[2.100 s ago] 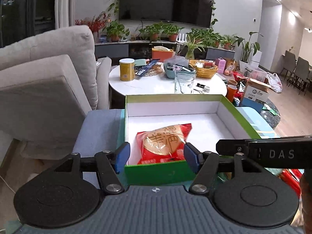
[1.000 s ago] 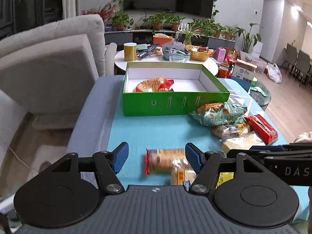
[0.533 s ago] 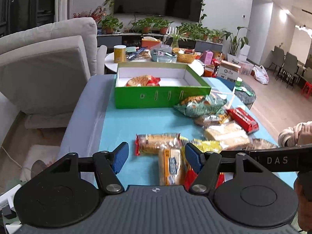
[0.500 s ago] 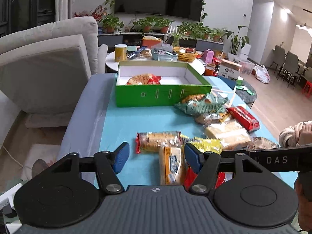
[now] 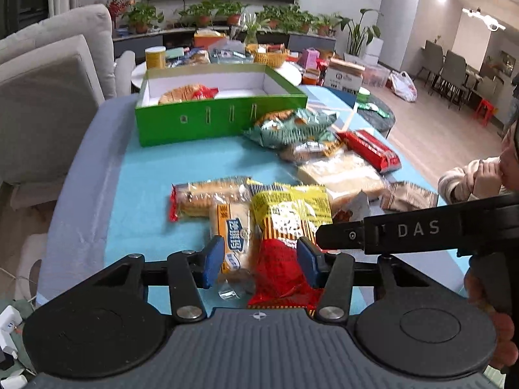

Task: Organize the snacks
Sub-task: 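Reach the right tool to the yellow-and-red chip bag and grasp it, then carry the yellow chip bag with the right tool over the green box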

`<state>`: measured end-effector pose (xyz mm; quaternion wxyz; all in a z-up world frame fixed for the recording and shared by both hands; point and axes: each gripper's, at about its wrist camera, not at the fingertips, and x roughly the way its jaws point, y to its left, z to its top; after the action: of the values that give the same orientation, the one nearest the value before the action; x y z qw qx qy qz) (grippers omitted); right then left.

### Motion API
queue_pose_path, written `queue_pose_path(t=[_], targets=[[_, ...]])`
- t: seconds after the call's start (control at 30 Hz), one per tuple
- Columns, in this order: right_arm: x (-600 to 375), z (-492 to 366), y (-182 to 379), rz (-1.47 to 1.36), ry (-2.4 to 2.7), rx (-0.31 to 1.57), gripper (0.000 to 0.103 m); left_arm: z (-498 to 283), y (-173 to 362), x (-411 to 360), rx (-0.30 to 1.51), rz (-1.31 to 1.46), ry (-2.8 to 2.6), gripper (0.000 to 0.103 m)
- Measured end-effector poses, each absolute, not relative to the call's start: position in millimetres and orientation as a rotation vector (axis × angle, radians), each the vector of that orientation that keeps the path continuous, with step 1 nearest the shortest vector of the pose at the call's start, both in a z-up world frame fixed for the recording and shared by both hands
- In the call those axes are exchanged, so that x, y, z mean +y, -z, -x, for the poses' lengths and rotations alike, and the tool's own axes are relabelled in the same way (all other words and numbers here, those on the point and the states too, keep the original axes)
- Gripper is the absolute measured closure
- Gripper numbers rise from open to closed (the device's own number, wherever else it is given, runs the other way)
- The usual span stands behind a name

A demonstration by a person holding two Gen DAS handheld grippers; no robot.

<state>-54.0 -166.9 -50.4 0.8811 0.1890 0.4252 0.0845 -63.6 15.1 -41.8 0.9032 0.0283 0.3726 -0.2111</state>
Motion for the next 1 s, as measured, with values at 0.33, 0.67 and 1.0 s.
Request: queue_pose_path(t=[0.33,0.67,1.0], targets=[[-167,43,60,-0.429,-0.16,0.917,0.054,55,59,4,0.807,-0.081,0.466,0.057],[-173,29,71,-0.486,-0.165,0.941,0.062,48,69,2,0.786,-0.085,0.516,0.072],[-169,27,53,-0.473,-0.194,0.906,0.072,47,56,9,0.757,-0.015,0.573,0.08]])
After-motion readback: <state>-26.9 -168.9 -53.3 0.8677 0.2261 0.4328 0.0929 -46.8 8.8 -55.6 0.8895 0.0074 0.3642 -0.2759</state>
